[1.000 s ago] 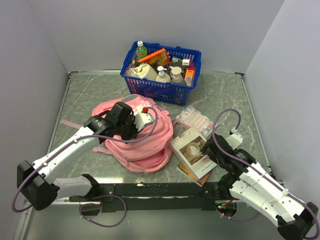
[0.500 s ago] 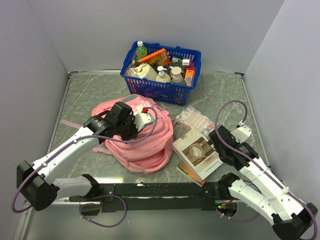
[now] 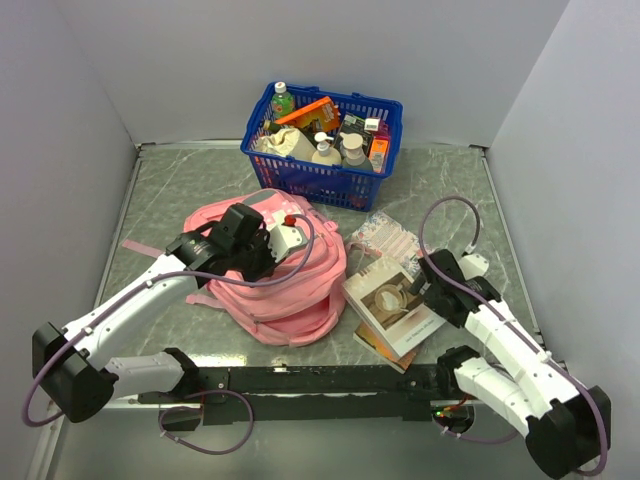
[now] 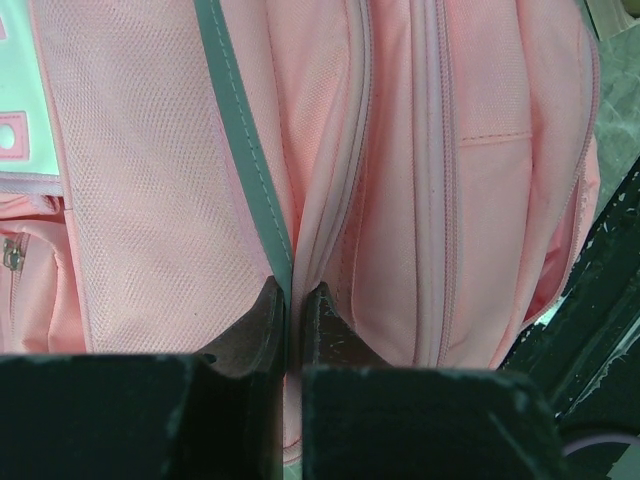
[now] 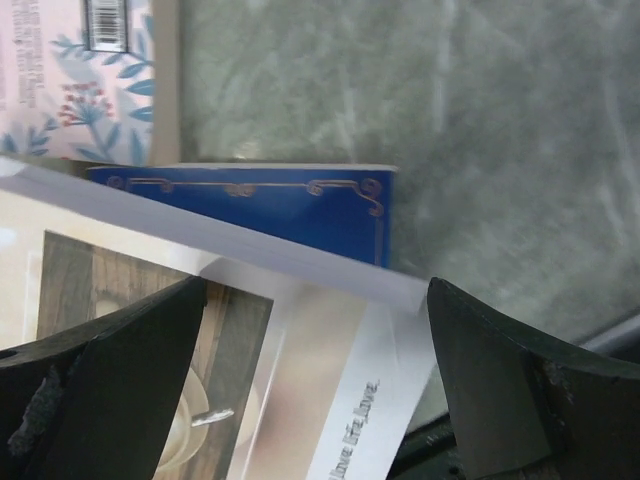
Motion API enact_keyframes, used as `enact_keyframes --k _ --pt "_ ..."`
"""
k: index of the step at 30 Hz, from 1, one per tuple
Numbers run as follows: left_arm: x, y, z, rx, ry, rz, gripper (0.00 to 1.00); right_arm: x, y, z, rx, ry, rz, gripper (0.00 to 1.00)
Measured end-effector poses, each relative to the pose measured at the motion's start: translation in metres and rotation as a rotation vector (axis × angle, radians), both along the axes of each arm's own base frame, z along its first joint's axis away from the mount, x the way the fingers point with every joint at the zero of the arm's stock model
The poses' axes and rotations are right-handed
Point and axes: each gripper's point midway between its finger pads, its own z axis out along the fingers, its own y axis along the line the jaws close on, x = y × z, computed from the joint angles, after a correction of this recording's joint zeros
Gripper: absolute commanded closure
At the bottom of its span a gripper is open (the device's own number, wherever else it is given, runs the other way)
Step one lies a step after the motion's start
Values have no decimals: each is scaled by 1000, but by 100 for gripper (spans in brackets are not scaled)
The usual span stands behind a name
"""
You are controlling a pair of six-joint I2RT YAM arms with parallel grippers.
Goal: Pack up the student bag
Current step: Move the book to the center of the board.
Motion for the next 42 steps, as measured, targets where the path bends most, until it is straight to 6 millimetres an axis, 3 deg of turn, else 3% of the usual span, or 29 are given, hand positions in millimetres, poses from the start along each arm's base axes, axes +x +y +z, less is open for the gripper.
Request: enact_keyframes --k 7,17,23,30,42 --pt "5 8 5 -23 -6 29 99 21 39 -7 178 -69 104 0" --pt "5 14 0 -43 29 58 99 -1 115 -3 514 -97 361 0" --pt "4 16 -6 -40 43 63 99 -5 143 -14 516 -26 478 0" --pt "4 18 -7 -34 48 71 99 30 174 3 469 -92 603 2" --pt "5 18 -5 -42 44 74 99 41 237 53 635 -302 898 6"
